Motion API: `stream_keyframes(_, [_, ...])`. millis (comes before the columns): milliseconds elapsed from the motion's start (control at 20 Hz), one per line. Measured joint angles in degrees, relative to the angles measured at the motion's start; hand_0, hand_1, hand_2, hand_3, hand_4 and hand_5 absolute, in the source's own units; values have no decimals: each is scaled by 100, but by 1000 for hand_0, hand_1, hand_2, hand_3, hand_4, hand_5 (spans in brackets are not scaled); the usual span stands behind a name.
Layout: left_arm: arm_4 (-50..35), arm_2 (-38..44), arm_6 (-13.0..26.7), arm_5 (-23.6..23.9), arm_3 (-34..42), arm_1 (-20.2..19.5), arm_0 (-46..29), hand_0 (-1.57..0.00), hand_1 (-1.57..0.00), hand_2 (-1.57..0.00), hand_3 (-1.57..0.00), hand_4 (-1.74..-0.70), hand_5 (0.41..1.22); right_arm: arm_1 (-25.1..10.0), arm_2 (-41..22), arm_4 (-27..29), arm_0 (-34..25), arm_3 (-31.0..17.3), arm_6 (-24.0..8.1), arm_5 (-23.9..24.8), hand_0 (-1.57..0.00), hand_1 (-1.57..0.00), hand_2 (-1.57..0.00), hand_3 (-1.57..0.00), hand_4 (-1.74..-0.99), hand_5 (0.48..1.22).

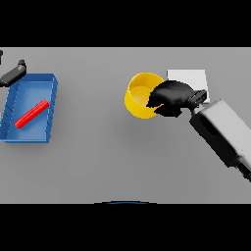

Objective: Pick up the red beaker and tilt it to pour out 1 green nut into yellow bowl. Pick up the yellow bowl and place it on the metallic measuring scale.

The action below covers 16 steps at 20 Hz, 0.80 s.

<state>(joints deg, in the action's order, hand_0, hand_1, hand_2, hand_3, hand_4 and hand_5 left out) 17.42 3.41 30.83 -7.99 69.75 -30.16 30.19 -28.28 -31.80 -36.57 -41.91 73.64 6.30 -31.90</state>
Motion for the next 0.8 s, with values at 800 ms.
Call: stream_keyframes(800, [-95,64,169,42,189,60,-125,1,1,1,1,-822,765,-437,317,-274,-628,-2232,20,1013,-1528,-1435,-1502,-1471,-1728,1221])
